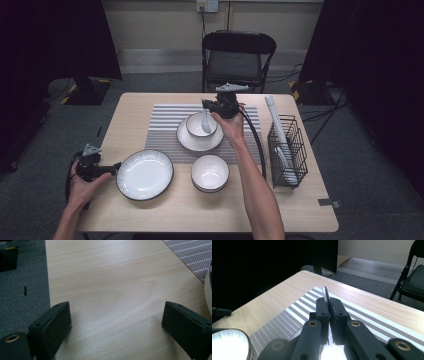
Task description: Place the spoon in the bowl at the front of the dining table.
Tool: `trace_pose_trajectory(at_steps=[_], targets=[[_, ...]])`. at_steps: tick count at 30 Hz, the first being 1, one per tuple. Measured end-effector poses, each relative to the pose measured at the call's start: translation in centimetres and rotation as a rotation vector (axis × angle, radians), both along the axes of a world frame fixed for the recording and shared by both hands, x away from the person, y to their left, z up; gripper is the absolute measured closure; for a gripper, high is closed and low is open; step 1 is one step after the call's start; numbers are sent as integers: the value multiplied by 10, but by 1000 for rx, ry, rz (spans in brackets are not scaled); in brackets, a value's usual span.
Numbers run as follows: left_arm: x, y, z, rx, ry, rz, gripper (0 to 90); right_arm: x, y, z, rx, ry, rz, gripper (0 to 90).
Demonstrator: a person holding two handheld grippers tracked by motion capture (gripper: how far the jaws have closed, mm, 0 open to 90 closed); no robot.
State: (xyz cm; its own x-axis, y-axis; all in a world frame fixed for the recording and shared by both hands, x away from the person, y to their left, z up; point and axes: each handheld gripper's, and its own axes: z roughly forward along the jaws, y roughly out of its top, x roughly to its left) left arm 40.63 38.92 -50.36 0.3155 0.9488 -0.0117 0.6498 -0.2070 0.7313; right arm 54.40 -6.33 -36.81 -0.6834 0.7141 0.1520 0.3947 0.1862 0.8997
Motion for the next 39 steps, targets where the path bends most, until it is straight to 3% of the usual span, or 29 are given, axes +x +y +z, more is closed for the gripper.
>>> trace_pose_trajectory(at_steps=[17,39], targets=[[0,0,0,0,0,0,83,-2,2,-10,10,7,17,864],[0,0,0,2,-1,-3,82,-7,-2,-23,-15,9,22,862]])
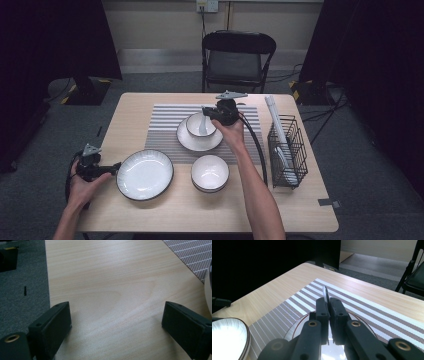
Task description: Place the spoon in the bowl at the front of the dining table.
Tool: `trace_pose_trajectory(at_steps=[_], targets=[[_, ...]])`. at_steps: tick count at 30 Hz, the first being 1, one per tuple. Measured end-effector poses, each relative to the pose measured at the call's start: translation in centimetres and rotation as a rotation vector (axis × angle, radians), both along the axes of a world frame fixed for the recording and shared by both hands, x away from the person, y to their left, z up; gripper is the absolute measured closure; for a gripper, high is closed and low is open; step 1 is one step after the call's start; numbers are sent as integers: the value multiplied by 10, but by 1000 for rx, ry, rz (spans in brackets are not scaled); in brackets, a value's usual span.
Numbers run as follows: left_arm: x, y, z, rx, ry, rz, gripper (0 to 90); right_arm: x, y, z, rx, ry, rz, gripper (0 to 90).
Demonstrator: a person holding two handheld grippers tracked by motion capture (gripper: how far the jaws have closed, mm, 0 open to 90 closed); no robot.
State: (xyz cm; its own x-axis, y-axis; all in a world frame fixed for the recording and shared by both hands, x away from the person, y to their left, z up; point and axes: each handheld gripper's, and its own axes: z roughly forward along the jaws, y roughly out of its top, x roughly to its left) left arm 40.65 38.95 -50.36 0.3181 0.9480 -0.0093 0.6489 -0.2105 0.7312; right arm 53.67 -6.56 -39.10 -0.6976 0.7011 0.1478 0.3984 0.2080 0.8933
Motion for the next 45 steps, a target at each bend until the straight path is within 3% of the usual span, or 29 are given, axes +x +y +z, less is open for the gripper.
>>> trace_pose_trajectory(at_steps=[10,28,37,45], targets=[[0,0,0,0,0,0,82,-5,1,-5,-10,-5,8,860],[0,0,0,0,0,-2,81,-19,1,-13,19,-5,28,842],[0,0,0,1,0,-1,81,-30,1,-18,41,7,61,789],[0,0,0,0,0,-2,81,-32,5,-17,30,9,89,729]])
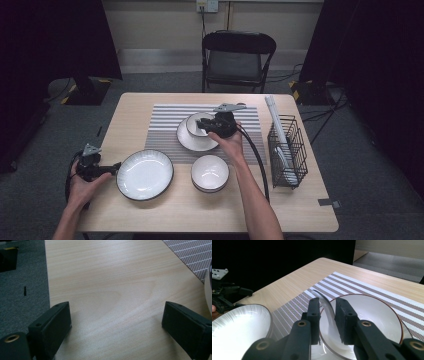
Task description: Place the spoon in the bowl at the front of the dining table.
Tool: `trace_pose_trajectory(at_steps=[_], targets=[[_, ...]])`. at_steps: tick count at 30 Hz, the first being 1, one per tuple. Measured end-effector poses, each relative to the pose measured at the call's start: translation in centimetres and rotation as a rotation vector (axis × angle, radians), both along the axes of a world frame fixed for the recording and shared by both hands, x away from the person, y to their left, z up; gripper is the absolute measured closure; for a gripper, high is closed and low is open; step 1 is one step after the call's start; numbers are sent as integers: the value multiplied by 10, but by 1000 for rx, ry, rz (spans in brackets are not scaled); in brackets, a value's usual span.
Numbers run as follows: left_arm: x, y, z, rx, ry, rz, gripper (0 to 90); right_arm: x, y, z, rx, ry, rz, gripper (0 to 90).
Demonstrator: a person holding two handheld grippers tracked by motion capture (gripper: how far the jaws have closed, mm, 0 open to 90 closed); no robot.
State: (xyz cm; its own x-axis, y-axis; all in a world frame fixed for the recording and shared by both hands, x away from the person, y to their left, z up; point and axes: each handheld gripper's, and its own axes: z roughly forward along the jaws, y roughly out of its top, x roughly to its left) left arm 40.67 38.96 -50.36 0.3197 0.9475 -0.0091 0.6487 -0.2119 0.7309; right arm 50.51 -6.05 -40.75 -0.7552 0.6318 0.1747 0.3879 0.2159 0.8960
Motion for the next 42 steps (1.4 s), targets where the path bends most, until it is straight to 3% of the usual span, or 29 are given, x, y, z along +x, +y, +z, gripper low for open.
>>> trace_pose_trajectory(at_steps=[27,42], targets=[[0,0,0,-1,0,-1,80,6,15,-12,-49,45,25,668],[0,0,0,0,1,-2,80,12,22,-10,-79,54,36,665]])
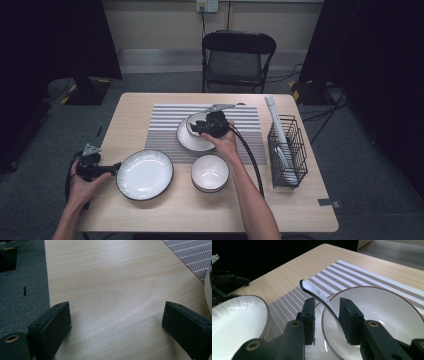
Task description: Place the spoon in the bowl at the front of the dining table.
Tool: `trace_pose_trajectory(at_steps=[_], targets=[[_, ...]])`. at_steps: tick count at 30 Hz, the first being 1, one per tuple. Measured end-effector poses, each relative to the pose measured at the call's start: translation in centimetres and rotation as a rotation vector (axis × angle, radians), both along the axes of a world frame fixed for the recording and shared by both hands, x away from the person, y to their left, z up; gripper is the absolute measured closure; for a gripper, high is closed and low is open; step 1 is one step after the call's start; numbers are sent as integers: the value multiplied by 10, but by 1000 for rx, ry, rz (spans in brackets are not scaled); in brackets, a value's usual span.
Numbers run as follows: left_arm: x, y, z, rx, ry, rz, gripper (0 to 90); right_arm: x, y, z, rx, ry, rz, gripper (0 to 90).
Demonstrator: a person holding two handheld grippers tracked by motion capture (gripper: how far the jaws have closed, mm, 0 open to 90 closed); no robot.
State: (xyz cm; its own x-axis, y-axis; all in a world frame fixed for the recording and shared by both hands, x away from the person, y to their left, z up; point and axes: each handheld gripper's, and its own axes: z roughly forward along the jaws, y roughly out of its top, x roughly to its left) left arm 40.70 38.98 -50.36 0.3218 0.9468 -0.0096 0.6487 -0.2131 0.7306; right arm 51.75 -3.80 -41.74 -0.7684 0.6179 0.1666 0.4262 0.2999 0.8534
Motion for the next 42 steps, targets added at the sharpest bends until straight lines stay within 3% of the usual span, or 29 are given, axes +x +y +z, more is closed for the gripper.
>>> trace_pose_trajectory(at_steps=[14,32,42], targets=[[0,0,0,0,0,0,80,8,12,1,-35,9,8,663],[0,0,0,0,0,1,80,-3,-2,10,13,14,-3,541],[0,0,0,0,0,0,80,-11,-15,23,7,-7,-18,492]])
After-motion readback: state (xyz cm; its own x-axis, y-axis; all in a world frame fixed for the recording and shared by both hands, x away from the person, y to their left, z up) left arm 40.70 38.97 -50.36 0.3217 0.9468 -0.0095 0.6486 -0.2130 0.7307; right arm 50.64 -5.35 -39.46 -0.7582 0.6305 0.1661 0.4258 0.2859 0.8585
